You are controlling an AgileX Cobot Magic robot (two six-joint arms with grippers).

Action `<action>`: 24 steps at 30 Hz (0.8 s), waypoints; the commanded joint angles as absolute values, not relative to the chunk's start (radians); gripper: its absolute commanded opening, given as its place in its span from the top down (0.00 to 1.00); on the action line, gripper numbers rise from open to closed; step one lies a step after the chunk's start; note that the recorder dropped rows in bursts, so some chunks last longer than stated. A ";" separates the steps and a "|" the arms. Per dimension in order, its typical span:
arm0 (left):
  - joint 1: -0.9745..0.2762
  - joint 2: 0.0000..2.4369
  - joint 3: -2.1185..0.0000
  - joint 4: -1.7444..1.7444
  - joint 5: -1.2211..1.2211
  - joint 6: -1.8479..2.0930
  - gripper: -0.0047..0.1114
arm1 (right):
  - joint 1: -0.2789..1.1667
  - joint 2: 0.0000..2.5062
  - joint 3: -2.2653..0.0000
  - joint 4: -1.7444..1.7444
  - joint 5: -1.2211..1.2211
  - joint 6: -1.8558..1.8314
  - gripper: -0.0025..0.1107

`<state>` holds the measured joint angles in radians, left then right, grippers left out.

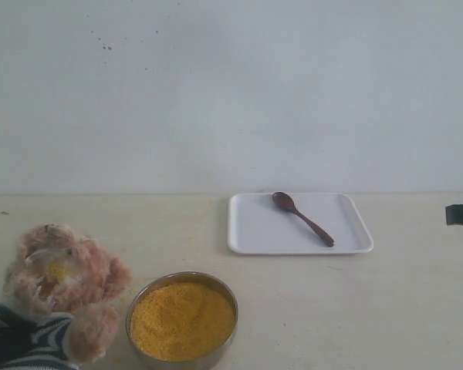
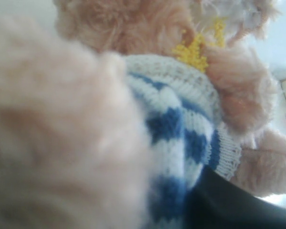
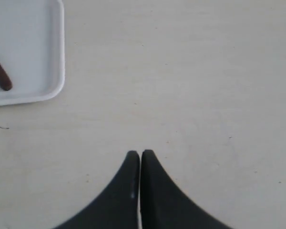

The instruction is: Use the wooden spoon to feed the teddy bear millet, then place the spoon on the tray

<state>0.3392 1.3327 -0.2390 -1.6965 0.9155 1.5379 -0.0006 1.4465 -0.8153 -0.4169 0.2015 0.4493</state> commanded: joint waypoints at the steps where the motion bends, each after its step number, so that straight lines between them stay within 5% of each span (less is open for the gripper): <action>1: 0.337 1.333 -0.233 -1.707 0.933 1.543 0.93 | 0.000 1.317 -0.709 -0.354 0.063 0.478 0.98; 14: 0.337 1.333 -0.233 -1.707 0.939 1.543 0.93 | 0.000 0.644 -0.450 -0.298 -0.084 0.498 0.98; 24: 0.337 1.333 -0.233 -1.705 0.939 1.543 0.93 | 0.274 0.266 -0.351 -0.355 0.024 0.344 0.98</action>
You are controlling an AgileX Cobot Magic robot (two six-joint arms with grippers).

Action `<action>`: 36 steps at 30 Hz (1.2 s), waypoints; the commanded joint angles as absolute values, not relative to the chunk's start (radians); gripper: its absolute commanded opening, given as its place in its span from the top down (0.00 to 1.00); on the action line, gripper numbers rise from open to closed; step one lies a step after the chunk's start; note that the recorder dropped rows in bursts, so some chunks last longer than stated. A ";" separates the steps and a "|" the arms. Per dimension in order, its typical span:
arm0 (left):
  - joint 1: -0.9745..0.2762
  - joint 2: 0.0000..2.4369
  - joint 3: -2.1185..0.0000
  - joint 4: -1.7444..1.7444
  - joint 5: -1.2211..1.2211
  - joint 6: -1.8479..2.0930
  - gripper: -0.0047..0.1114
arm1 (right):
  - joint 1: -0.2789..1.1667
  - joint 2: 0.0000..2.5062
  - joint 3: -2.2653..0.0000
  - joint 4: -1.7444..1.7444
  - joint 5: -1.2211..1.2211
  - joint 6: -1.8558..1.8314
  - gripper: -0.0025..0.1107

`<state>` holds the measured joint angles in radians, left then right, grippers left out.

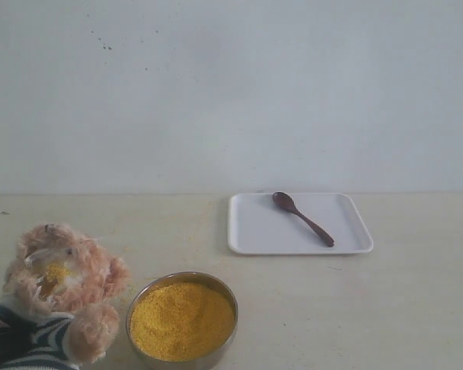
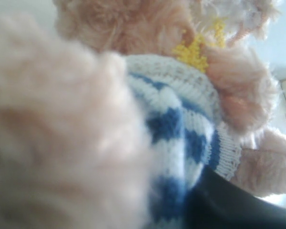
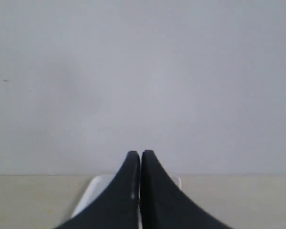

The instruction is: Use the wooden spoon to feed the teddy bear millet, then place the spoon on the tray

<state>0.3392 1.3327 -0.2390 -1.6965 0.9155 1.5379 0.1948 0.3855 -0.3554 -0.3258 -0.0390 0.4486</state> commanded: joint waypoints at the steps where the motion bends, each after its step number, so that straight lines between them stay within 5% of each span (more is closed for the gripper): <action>1: 0.337 1.333 -0.233 -1.705 0.939 1.543 0.93 | 0.297 0.231 -0.351 -0.355 0.055 0.318 0.98; 13: 0.339 1.333 -0.233 -1.705 0.939 1.543 0.93 | 0.334 0.188 -0.349 -0.377 0.144 0.246 0.98; 27: 0.339 1.333 -0.233 -1.692 0.948 1.543 0.93 | 0.334 0.322 -0.160 -0.302 -0.262 0.380 0.98; 33: 0.339 1.333 -0.233 -1.692 0.965 1.543 0.93 | 0.334 0.322 0.000 0.624 -0.444 -0.110 0.98; 36: 0.339 1.333 -0.233 -1.715 0.988 1.543 0.93 | 0.334 0.322 0.000 0.721 -0.449 -0.107 0.98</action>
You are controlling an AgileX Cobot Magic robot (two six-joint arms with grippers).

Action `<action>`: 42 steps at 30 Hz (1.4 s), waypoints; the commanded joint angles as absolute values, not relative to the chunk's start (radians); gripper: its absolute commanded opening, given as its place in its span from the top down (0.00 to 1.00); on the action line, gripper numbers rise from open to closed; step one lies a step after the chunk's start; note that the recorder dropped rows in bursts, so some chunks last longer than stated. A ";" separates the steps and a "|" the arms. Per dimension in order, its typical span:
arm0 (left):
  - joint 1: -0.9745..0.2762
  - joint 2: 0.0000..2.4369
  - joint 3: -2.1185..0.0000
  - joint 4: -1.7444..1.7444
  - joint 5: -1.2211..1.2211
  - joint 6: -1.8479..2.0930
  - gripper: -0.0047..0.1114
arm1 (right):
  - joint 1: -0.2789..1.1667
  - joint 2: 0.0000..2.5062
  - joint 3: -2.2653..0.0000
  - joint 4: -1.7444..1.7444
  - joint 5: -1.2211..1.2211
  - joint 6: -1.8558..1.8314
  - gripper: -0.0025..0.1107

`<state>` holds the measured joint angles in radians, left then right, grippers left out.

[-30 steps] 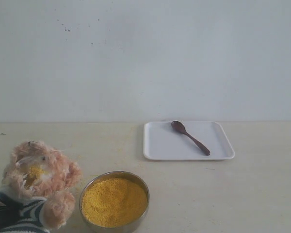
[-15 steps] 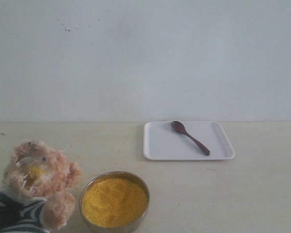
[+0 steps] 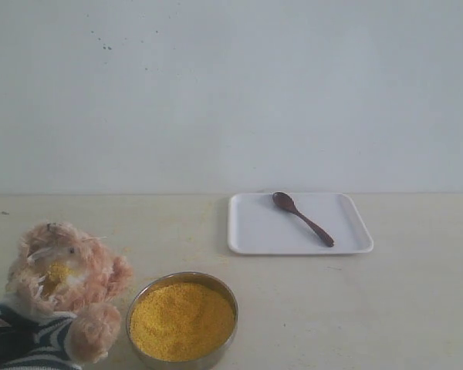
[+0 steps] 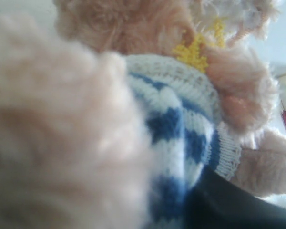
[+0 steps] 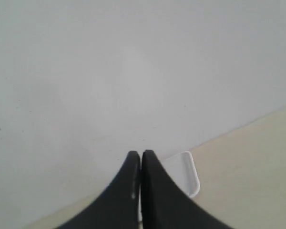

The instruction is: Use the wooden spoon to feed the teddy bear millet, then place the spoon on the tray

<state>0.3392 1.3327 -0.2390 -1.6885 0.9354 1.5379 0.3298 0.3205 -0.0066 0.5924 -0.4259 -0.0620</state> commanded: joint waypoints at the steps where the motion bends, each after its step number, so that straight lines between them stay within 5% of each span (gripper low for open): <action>1: 0.339 1.333 -0.233 -1.715 0.999 1.543 0.93 | 0.334 0.322 0.000 0.657 -0.440 -0.144 0.98; 7: 0.339 1.333 -0.233 -1.715 0.999 1.543 0.93 | 0.334 0.322 0.000 0.513 -0.354 -0.595 0.98; 24: 0.339 1.333 -0.233 -1.722 0.999 1.543 0.93 | 0.334 0.322 0.000 0.513 -0.368 -0.601 0.98; 33: 0.339 1.333 -0.233 -1.713 0.999 1.543 0.93 | 0.334 0.007 0.000 0.546 -0.245 -0.593 0.98; 42: 0.339 1.333 -0.233 -1.717 0.997 1.543 0.93 | 0.331 0.000 0.000 0.378 -0.116 -0.523 0.98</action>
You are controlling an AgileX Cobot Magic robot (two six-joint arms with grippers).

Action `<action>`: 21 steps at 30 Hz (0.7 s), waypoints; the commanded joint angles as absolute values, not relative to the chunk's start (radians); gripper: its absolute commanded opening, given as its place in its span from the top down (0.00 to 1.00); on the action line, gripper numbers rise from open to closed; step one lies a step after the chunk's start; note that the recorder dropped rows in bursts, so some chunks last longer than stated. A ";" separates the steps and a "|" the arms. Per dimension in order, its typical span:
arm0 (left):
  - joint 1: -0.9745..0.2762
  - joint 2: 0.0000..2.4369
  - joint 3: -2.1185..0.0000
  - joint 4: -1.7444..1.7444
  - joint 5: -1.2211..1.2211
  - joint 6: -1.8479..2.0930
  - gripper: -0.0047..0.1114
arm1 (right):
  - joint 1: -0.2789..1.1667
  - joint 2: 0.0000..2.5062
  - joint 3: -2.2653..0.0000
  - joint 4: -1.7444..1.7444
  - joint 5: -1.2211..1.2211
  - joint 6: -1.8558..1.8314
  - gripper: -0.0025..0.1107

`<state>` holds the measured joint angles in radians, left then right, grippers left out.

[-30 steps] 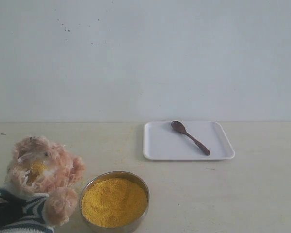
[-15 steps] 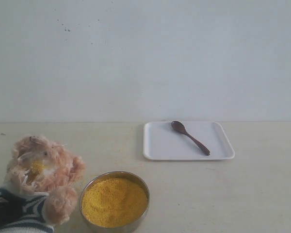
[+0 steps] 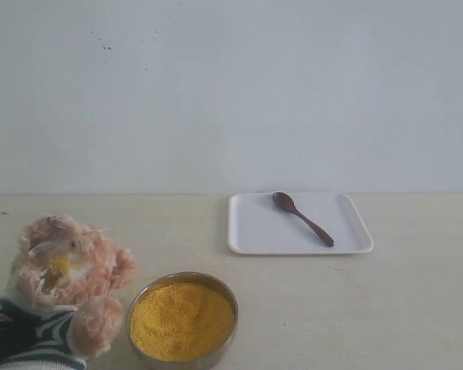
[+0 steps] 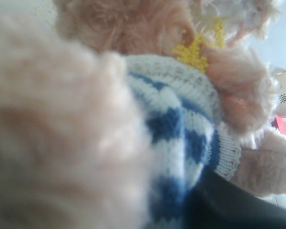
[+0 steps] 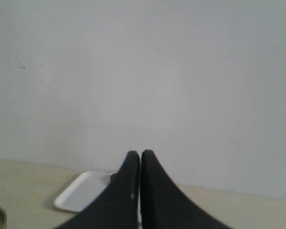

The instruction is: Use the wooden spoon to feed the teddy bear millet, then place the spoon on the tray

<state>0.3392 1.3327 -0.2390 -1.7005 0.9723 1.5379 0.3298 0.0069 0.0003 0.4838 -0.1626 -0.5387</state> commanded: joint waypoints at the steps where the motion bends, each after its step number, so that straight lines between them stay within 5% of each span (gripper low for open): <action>1: 0.339 1.333 -0.233 -1.717 0.997 1.543 0.93 | 0.330 0.000 0.000 0.306 -0.075 -0.524 0.98; 6: 0.339 1.333 -0.233 -1.717 0.995 1.543 0.93 | 0.330 0.013 0.000 0.024 0.384 -0.443 0.98; 21: 0.339 1.333 -0.235 -1.717 0.999 1.543 0.93 | 0.232 0.000 0.000 0.043 0.371 -0.340 0.98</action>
<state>0.3392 1.3345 -0.2390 -1.6985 0.9723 1.5379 0.2897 0.0064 0.0024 0.0301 0.3811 -0.3536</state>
